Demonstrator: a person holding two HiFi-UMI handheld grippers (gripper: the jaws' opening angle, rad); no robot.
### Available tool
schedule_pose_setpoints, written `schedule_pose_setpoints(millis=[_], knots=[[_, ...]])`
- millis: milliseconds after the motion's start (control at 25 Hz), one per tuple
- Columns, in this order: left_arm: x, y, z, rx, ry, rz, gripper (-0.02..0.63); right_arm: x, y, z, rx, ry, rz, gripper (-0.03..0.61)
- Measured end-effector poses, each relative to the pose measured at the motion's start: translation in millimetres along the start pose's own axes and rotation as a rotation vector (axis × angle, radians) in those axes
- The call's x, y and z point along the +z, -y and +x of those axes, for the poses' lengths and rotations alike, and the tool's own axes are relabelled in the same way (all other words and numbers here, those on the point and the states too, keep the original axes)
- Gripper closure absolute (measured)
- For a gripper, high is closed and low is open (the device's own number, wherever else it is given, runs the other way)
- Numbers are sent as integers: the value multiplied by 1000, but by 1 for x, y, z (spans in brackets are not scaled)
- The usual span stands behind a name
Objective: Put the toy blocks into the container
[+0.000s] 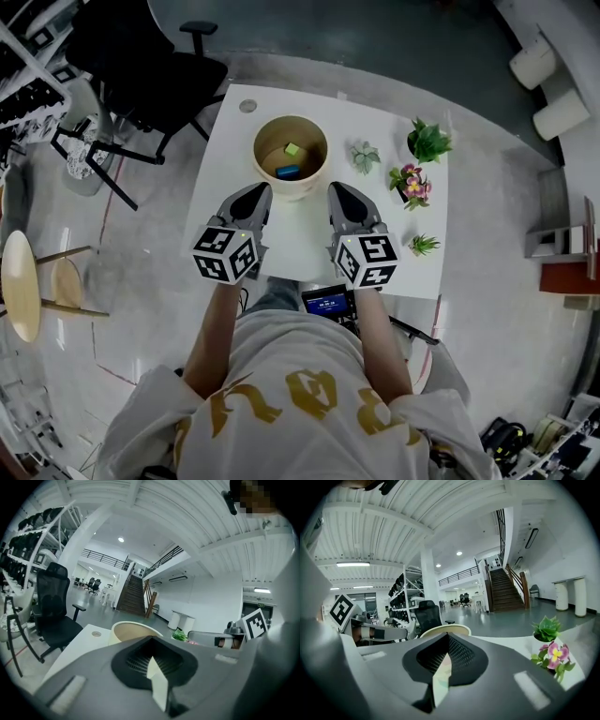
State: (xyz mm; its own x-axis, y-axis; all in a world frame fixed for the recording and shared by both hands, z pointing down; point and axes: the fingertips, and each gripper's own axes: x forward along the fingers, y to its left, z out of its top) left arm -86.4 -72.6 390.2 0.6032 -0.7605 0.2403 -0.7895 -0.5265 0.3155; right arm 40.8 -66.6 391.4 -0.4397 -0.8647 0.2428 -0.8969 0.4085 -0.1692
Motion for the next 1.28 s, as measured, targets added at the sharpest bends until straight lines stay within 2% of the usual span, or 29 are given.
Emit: schedule_pose_setpoints(millis=[1280], knots=[[-4,-21,0,28,-7,-34,613,-12,9,8,-64,-68,-32,555]])
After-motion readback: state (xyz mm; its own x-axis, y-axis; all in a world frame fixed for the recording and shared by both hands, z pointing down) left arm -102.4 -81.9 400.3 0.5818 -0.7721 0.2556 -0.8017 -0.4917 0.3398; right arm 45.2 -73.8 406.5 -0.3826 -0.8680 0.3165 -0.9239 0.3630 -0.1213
